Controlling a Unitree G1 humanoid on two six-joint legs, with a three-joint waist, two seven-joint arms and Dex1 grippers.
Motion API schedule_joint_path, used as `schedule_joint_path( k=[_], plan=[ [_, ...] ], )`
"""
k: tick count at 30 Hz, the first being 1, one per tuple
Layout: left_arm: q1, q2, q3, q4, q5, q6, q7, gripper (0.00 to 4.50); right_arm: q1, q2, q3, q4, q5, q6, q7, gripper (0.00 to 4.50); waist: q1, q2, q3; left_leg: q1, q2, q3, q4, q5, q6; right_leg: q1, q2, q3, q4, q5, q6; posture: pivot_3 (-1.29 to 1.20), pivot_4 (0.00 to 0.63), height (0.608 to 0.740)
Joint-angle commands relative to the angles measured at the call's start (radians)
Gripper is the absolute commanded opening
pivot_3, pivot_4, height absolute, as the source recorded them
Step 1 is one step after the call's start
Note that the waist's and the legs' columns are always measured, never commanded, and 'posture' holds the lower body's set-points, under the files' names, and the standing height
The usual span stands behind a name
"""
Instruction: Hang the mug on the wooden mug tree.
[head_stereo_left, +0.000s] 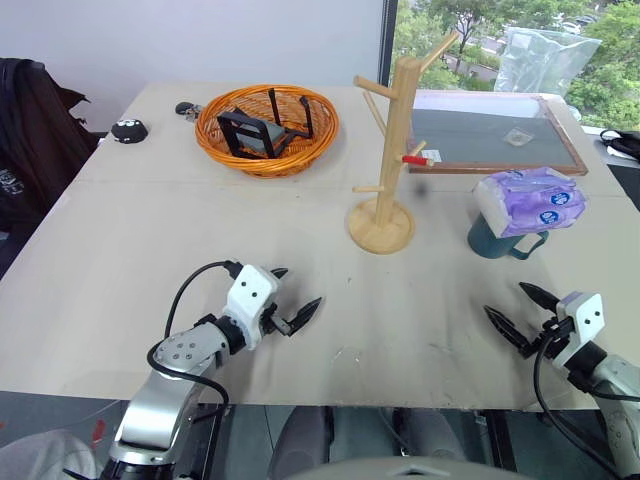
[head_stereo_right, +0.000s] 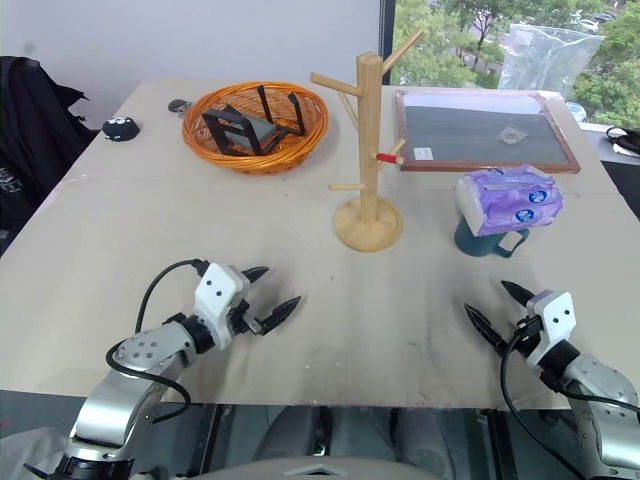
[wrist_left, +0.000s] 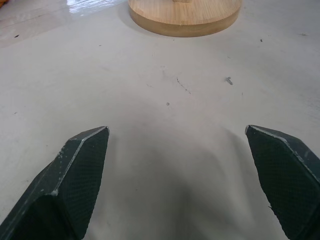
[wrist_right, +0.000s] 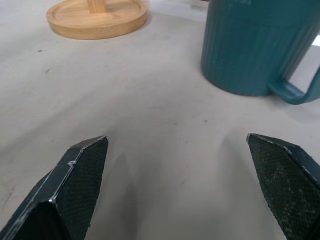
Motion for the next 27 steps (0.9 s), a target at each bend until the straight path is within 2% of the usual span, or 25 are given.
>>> schedule_joint_path(
  k=[1, 23, 27],
  plan=[
    [-0.004, -0.007, 0.001, -0.012, -0.020, -0.028, -0.014, 4.50, 0.004, -0.013, -0.034, -0.024, 0.010, -0.016, -0.005, 4.48, 0.000, 0.000, 0.000, 0.000, 0.000, 0.000, 0.000, 0.000, 0.000, 0.000, 0.000, 0.000, 0.000, 0.000, 0.000, 0.00, 0.150, 0.737],
    [-0.039, -0.012, -0.014, 0.013, -0.033, -0.034, -0.045, 4.50, 0.016, -0.003, -0.037, -0.043, -0.005, -0.039, -0.030, 4.48, 0.000, 0.000, 0.000, 0.000, 0.000, 0.000, 0.000, 0.000, 0.000, 0.000, 0.000, 0.000, 0.000, 0.000, 0.000, 0.00, 0.150, 0.737],
    [-0.075, 0.002, -0.017, 0.002, -0.065, -0.024, -0.085, 4.50, 0.003, -0.026, -0.040, -0.132, -0.018, -0.046, -0.049, 4.48, 0.000, 0.000, 0.000, 0.000, 0.000, 0.000, 0.000, 0.000, 0.000, 0.000, 0.000, 0.000, 0.000, 0.000, 0.000, 0.00, 0.150, 0.737]
  ],
)
